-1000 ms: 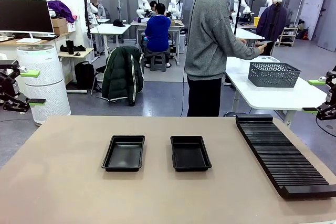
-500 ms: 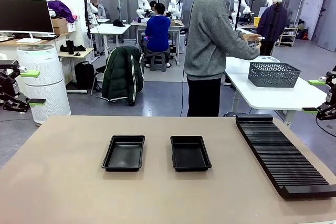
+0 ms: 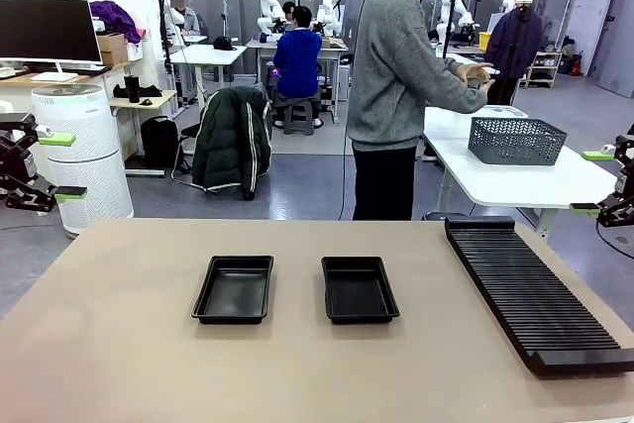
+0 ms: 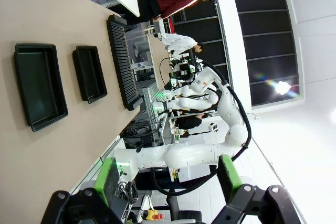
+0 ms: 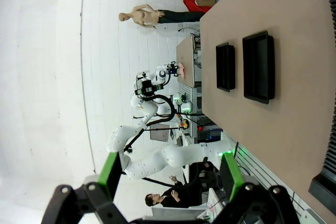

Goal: Inspect and transfer BCBs to ESD trays.
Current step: Pick up the Blank PCB from the PCB Rack and place it in the left ESD tray.

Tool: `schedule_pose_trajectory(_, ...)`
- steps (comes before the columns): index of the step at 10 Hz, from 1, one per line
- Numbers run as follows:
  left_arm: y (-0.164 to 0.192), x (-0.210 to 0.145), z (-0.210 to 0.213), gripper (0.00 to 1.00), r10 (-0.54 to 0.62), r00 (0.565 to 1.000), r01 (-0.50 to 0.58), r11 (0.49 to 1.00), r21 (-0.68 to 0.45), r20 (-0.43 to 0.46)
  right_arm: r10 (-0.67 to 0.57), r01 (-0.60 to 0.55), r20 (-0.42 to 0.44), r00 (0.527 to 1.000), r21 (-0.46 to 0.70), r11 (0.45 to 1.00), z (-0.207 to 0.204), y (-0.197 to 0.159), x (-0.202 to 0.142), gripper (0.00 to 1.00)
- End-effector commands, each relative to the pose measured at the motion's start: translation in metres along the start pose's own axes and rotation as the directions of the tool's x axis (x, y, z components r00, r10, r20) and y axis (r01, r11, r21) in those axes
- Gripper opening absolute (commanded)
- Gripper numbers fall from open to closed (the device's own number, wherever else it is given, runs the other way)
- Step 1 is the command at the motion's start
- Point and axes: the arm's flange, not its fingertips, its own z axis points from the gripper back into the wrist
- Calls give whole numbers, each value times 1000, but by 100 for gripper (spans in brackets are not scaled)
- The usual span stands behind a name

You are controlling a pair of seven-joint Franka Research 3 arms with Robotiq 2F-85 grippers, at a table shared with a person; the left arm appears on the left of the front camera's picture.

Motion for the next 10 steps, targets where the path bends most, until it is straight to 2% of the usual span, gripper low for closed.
schedule_pose_trajectory(1,0,1,0,100,-1,1000,1,1000,0,-1,2,-2,-1,1000,-5,1000,1,1,0,100)
schedule_pose_trajectory(10,0,1,0,100,-1,1000,1,1000,0,-1,2,-2,-1,1000,-5,1000,1,1,0,100)
